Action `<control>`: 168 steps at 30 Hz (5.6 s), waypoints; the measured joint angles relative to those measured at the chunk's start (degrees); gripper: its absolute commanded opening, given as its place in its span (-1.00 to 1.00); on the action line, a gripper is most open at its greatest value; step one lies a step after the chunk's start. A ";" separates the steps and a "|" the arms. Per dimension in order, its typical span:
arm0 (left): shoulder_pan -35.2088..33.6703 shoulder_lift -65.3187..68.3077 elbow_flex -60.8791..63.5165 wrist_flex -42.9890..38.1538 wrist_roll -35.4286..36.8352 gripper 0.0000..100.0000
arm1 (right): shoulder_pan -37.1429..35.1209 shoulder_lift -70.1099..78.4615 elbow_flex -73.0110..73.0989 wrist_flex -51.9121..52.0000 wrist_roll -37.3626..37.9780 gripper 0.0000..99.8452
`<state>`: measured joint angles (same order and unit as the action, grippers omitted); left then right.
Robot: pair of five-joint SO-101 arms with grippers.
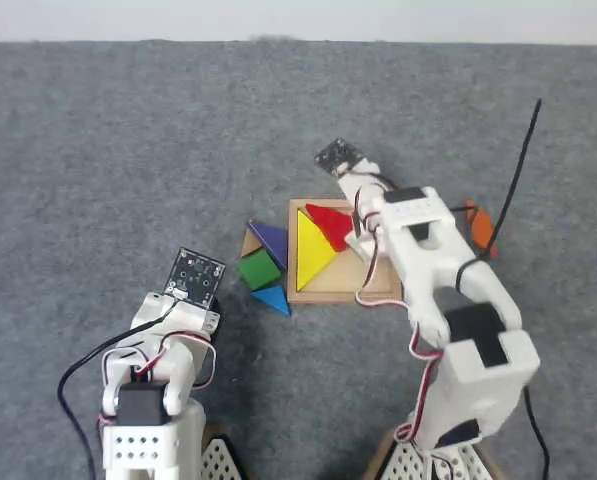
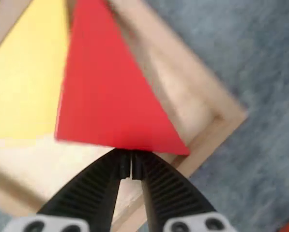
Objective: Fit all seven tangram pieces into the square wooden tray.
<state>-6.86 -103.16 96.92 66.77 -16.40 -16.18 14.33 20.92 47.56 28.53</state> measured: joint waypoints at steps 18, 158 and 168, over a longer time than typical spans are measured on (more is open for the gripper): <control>0.00 0.00 0.00 0.00 0.00 -0.74 | 4.22 -1.32 -6.33 5.98 -1.58 -0.98; 0.00 0.00 0.00 0.00 0.00 -0.74 | -0.18 -11.69 10.46 3.96 -27.52 -0.98; 0.00 0.00 0.00 0.00 0.00 -0.74 | 1.76 -20.40 16.70 -1.49 -26.64 -0.98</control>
<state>-6.86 -103.16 96.92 66.77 -16.40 -14.42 -6.07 37.63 46.07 1.89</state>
